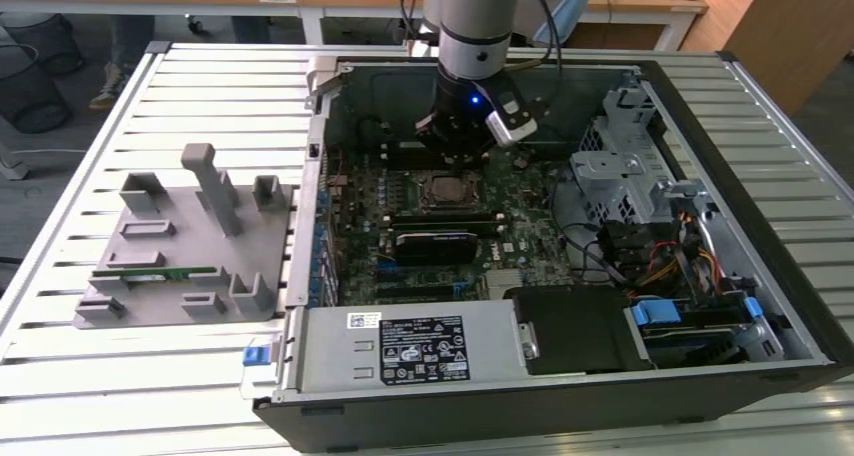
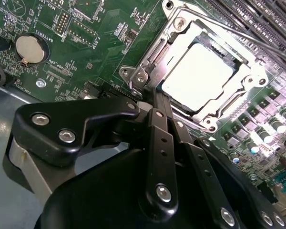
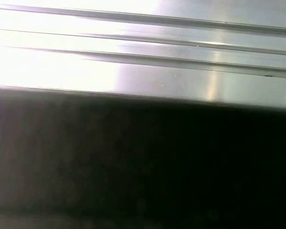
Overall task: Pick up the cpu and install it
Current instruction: 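Install the first cpu locking lever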
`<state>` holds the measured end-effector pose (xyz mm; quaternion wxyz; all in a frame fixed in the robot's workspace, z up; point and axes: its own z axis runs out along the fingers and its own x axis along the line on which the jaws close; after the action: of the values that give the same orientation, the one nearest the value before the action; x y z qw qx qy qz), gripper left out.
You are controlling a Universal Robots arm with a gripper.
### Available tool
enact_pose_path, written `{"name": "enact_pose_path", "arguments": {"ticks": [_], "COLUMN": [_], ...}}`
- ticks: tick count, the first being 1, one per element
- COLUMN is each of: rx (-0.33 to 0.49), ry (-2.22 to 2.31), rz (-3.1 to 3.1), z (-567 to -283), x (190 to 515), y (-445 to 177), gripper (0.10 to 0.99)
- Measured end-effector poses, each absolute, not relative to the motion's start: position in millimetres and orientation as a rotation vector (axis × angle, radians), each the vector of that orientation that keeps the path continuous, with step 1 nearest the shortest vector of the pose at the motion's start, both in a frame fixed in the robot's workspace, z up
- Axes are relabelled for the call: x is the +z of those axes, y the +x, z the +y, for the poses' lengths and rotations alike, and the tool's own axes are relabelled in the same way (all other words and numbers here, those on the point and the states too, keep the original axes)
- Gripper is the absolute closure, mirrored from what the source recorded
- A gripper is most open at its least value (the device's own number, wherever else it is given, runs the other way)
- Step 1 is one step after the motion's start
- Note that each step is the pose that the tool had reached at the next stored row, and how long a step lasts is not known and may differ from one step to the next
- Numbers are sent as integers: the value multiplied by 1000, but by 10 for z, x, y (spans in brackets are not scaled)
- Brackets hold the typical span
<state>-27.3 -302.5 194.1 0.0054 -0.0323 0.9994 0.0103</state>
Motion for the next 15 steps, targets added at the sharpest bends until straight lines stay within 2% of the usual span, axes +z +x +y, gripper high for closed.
{"name": "enact_pose_path", "arguments": {"ticks": [15], "rx": [60], "ry": [-102], "rz": [3127], "z": [-3014], "x": [2091], "y": [-272], "gripper": [980]}}
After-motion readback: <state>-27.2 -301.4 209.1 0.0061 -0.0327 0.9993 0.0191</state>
